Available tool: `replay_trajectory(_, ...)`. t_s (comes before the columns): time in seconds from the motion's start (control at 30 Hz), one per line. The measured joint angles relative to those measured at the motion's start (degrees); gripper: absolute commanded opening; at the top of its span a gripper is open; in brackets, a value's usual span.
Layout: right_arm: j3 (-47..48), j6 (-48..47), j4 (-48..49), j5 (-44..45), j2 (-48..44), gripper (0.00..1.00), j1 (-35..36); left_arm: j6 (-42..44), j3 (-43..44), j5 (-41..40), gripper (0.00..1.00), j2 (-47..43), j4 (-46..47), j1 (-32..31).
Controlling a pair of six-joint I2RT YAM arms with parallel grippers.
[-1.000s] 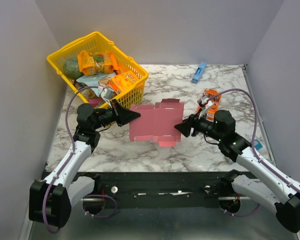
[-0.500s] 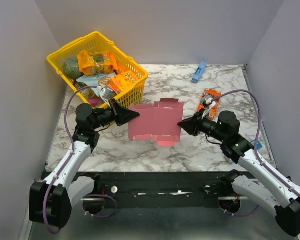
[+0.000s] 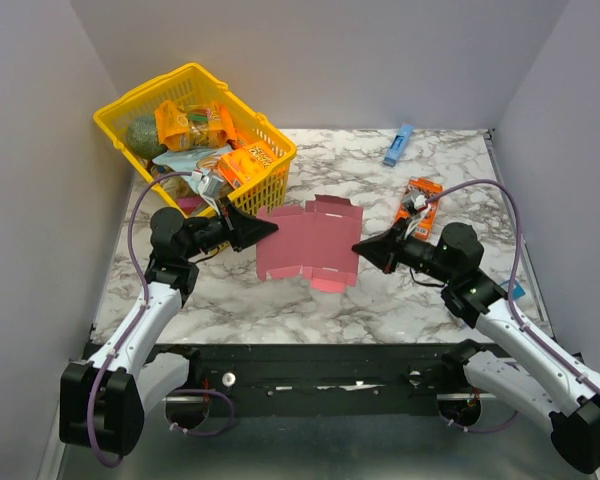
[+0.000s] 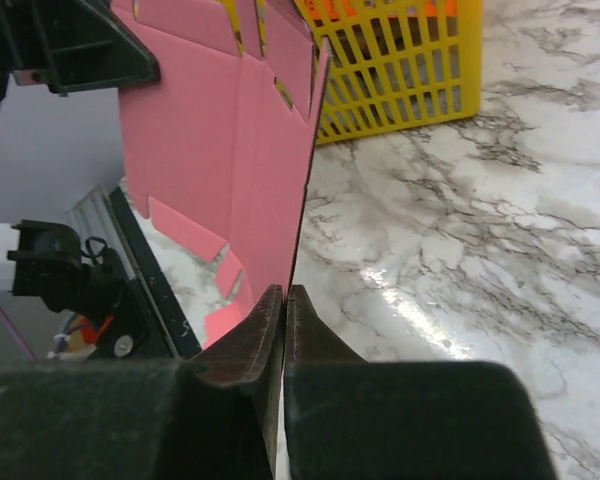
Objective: Fold the paper box
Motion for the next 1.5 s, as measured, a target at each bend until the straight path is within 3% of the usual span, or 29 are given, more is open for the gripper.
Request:
replay_trajectory(0.1,-0.7,1.1,2.0,-1.5,0.0,0.01,0.0,0.0,0.0,0.0,0.0,0.0,0.5,0.1)
replay_trajectory(0.23,-0.7,1.3,2.5,-1.6,0.0,0.01,0.0,-0.2,-0.1,0.0,0.0,0.0,1.2,0.1)
replay_trajectory(0.27,-0.6,1.1,2.1,-1.3,0.1,0.01,0.0,-0.2,-0.2,0.0,0.07,0.0,1.2,0.1)
replay_trajectory(0.3,-0.3,0.7,1.3,-0.7,0.3,0.01,0.0,-0.2,-0.2,0.0,0.35,0.0,1.2,0.1)
replay_trajectory(0.4,1.8,-1.4,-3.0,2.4,1.3,0.01,0.0,1.3,0.0,0.1,0.86,0.0,-0.2,0.1)
replay_trajectory(0.47,4.6,-3.3,-7.6,4.5,2.8,0.01,0.0,3.6,0.5,0.0,0.97,-0.2,-4.0,-0.3)
replay_trajectory(0.7,17.2,-9.4,-24.9,9.9,11.6,0.01,0.1,17.0,5.1,-9.7,0.99,-5.8,-23.1,-0.5)
replay_trajectory(0.93,25.1,-12.5,-42.2,7.2,23.1,0.01,0.1,23.9,6.4,-18.4,0.99,-9.5,-31.0,-1.7)
replay_trajectory(1.1,27.0,-14.6,-51.2,6.3,28.9,0.01,0.1,24.8,6.4,-26.9,0.99,-9.4,-35.6,-9.6)
replay_trajectory(1.23,30.3,-15.3,-55.5,10.4,33.7,0.01,0.9,23.3,4.9,-34.7,0.96,-9.9,-34.6,-17.6)
replay_trajectory(1.5,36.5,-15.6,-56.9,29.2,44.6,0.01,9.6,22.1,3.2,-41.0,0.92,-1.0,-27.1,-21.5)
